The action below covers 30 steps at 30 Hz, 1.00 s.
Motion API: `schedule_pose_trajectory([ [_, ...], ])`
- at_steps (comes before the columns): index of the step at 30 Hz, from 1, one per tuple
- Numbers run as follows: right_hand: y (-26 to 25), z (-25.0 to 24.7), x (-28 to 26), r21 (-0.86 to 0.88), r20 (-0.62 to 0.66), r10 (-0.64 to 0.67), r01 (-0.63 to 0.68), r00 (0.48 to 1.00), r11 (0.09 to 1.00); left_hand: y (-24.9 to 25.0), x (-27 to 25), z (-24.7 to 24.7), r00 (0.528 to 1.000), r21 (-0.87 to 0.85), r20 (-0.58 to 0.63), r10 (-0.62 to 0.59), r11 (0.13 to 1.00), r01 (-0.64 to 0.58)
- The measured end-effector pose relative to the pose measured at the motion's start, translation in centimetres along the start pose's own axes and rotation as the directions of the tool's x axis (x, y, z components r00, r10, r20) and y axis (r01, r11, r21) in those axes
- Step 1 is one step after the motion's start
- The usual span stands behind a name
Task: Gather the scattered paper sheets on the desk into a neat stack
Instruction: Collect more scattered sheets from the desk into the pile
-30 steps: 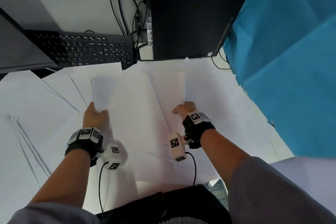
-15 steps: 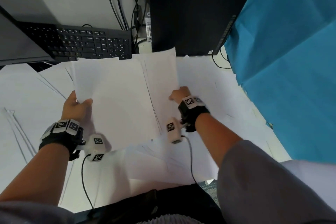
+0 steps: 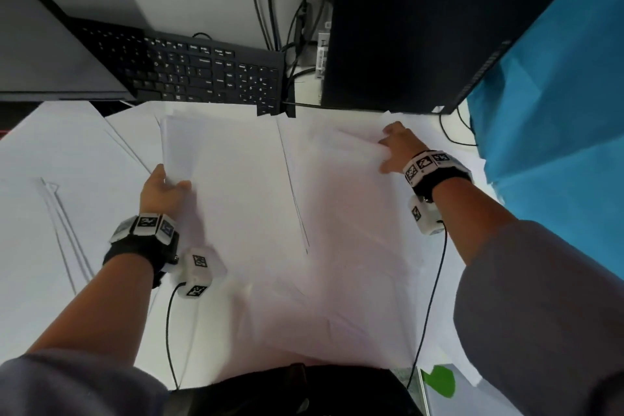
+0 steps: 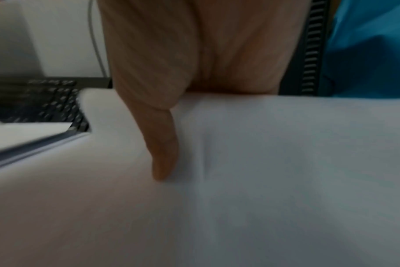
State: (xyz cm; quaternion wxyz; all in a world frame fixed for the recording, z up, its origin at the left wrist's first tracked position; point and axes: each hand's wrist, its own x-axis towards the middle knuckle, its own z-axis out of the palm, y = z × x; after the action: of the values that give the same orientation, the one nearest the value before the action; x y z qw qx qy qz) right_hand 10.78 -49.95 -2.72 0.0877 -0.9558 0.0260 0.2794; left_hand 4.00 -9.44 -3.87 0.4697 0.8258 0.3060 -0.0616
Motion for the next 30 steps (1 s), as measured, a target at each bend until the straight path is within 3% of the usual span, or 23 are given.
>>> schedule_pose_trajectory([
  [5,-1.8,-0.7,0.7,0.196,0.023,0.259,-0.258,0.966,0.946,-0.2,0.1,0.4,1.000,-0.009,-0.001,-0.028,1.000,0.028],
  [14,-4.0,1.4,-2.3,0.249,0.208,0.166,-0.216,0.964,0.944,-0.8,-0.4,0.7,1.000,-0.066,-0.010,-0.011,0.998,0.011],
  [17,-2.4,1.0,-3.1,0.347,0.161,0.257,-0.298,0.953,0.889,-0.9,-0.4,0.3,1.000,-0.100,0.002,0.000,0.995,0.001],
  [19,-0.1,0.1,-3.5,0.443,0.084,0.387,-0.383,0.918,0.811,-0.6,-0.5,0.2,1.000,-0.133,-0.003,0.009,0.991,-0.009],
  [21,2.3,-0.4,-3.8,0.500,0.047,0.522,-0.473,0.851,0.726,-0.2,-0.7,0.2,1.000,-0.166,-0.005,0.020,0.986,-0.021],
  [23,3.7,-0.3,-4.4,0.471,0.073,0.619,-0.574,0.782,0.670,0.0,-0.7,0.4,1.000,-0.153,-0.001,0.025,0.988,-0.025],
  [25,4.1,0.1,-4.8,0.412,0.102,0.654,-0.630,0.750,0.659,-0.2,-0.7,0.6,1.000,-0.138,-0.004,0.015,0.990,-0.015],
  [30,3.4,0.7,-5.1,0.509,0.213,0.567,-0.586,0.796,0.631,-0.3,-0.6,1.1,1.000,-0.117,-0.020,0.019,0.993,-0.021],
])
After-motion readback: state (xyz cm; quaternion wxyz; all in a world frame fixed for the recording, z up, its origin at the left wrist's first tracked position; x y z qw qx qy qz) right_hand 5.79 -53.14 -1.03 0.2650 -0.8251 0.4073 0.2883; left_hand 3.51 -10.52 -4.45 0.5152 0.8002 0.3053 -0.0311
